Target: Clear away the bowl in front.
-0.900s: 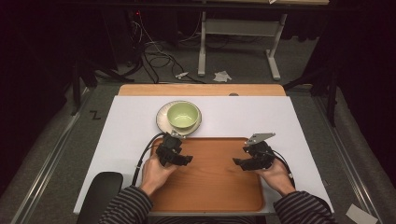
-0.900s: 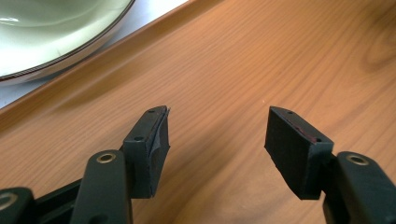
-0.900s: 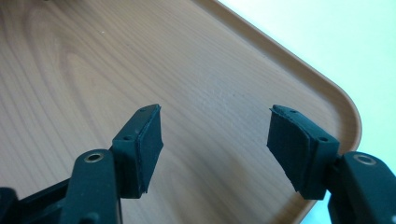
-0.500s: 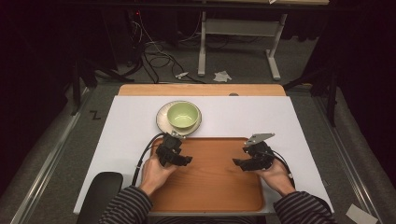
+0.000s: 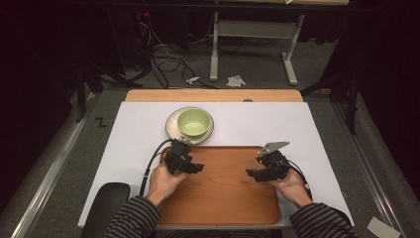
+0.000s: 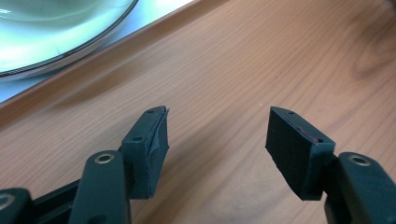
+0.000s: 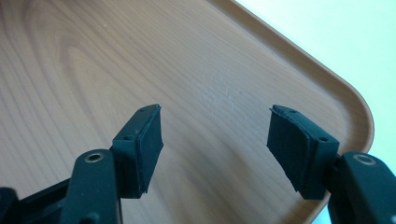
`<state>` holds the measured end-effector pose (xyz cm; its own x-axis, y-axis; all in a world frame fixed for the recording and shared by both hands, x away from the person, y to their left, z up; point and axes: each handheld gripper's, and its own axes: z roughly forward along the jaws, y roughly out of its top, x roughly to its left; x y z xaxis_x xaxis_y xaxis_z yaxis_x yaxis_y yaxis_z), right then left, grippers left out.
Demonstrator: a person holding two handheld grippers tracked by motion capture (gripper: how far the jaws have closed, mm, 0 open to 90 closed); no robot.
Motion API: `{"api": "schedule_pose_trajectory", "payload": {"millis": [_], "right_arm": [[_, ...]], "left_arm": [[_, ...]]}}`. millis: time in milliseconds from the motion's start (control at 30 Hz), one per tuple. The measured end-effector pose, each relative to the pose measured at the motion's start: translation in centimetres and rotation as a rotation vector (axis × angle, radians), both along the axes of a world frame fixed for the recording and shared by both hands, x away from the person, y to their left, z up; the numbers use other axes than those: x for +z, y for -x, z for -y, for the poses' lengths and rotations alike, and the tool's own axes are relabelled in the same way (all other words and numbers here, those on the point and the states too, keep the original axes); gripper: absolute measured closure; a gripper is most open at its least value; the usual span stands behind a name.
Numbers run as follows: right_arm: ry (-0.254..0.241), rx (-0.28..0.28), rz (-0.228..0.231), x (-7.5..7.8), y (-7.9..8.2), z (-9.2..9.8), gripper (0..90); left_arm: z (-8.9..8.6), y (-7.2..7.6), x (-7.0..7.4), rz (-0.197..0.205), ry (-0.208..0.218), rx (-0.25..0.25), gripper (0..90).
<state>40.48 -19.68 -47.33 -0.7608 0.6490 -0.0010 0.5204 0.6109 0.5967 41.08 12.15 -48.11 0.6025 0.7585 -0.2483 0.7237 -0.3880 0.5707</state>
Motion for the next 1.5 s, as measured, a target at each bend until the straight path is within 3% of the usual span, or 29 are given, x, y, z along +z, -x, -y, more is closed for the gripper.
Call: {"api": "schedule_pose_trajectory", "payload": {"millis": [433, 667, 933, 1100, 1200, 1500], "right_arm": [[-0.001, 0.014, 0.002, -0.2, -0.1, -0.2, 37.0], [0.004, 0.013, -0.003, -0.3, -0.2, -0.2, 37.0], [0.012, 0.004, -0.009, -0.3, -0.1, -0.3, 37.0], [0.016, 0.005, -0.008, -0.3, -0.1, -0.3, 37.0], [0.014, 0.006, -0.008, -0.3, -0.1, -0.3, 37.0], [0.023, 0.013, -0.001, -0.3, -0.1, -0.2, 37.1]], "left_arm": [[-0.5, -0.3, 0.8, 0.003, 0.013, 0.003, 39.4], [-0.8, -0.6, 2.0, 0.003, 0.034, 0.004, 38.9], [-2.8, -2.7, 3.9, 0.003, 0.049, 0.073, 41.0], [-3.4, -4.0, 4.8, 0.016, 0.037, 0.108, 40.7], [-3.4, -4.5, 5.4, 0.031, 0.020, 0.113, 41.0], [-3.5, -6.0, 6.1, 0.026, -0.005, 0.120, 40.0]]}}
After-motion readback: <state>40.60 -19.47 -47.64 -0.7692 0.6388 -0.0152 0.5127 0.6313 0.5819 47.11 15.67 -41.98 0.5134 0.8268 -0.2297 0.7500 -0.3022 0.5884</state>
